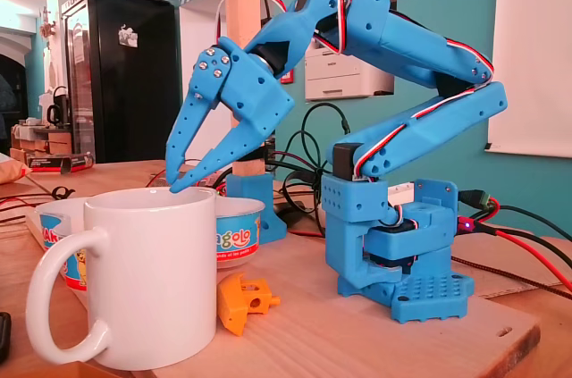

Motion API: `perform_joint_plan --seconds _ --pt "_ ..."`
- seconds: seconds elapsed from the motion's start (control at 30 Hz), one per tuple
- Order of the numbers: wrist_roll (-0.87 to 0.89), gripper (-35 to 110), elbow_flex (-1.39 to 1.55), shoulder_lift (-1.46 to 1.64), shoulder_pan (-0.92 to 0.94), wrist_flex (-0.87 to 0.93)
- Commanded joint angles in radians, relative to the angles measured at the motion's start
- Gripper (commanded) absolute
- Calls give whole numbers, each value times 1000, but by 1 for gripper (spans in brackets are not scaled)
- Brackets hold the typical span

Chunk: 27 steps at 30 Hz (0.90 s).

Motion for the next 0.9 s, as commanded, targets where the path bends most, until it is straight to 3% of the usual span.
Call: perform_joint_plan --seconds 0.0,0.17,0.47,0.87 --pt "11 -2 -29 32 11 -3" --pt "9 -2 -31 202 -9 -14" --pt "8 -2 236 584 -153 -293" --pt "-9 -2 499 575 -206 -996"
